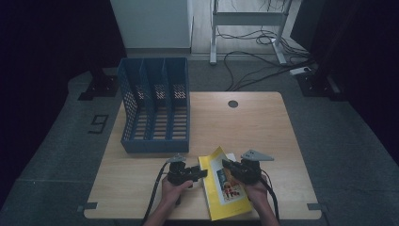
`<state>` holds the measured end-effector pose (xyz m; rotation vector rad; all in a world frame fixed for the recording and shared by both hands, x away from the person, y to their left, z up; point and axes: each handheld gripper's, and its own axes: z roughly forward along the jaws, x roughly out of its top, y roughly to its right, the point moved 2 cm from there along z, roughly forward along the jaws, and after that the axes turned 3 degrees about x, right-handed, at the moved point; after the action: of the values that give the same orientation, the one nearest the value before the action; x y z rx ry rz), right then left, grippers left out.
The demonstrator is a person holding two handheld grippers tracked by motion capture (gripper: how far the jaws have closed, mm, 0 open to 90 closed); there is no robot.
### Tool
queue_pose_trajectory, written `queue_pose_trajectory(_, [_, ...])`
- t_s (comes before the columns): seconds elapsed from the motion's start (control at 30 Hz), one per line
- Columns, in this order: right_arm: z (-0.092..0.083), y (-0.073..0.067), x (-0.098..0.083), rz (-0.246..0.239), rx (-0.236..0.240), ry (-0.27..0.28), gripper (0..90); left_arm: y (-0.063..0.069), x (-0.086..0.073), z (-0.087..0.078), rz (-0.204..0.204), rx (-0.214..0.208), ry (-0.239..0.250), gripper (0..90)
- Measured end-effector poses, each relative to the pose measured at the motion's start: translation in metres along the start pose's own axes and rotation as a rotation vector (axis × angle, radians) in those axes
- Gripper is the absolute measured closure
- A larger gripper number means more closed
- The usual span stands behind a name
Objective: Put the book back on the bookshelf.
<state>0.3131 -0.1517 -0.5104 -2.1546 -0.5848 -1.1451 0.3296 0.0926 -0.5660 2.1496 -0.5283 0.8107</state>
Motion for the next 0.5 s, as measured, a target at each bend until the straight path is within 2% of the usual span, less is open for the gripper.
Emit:
queue_pose_trajectory(0.1, [0.002, 0.006, -0.004, 0.022, -0.002, -0.026, 83.9, 0.001, 0.0, 0.002, -0.02, -0.026, -0.002, 52.9])
queue_pose_trajectory(0.17, [0.005, 0.01, -0.007, 0.037, 0.0, -0.051, 83.8, 0.003, -0.001, 0.003, -0.016, -0.031, -0.007, 52.9])
queue_pose_trajectory(0.27, [0.005, 0.013, -0.008, 0.052, 0.007, -0.049, 83.8, 0.003, -0.001, 0.002, -0.037, -0.037, 0.014, 55.6])
queue_pose_trajectory(0.43, [-0.002, 0.01, -0.004, 0.03, 0.02, -0.021, 83.6, 0.007, 0.002, -0.003, -0.013, -0.043, 0.029, 57.7])
queue_pose_trajectory(0.5, [-0.005, 0.007, -0.001, 0.022, 0.026, -0.002, 83.6, 0.012, 0.006, -0.009, 0.02, -0.032, 0.051, 58.3])
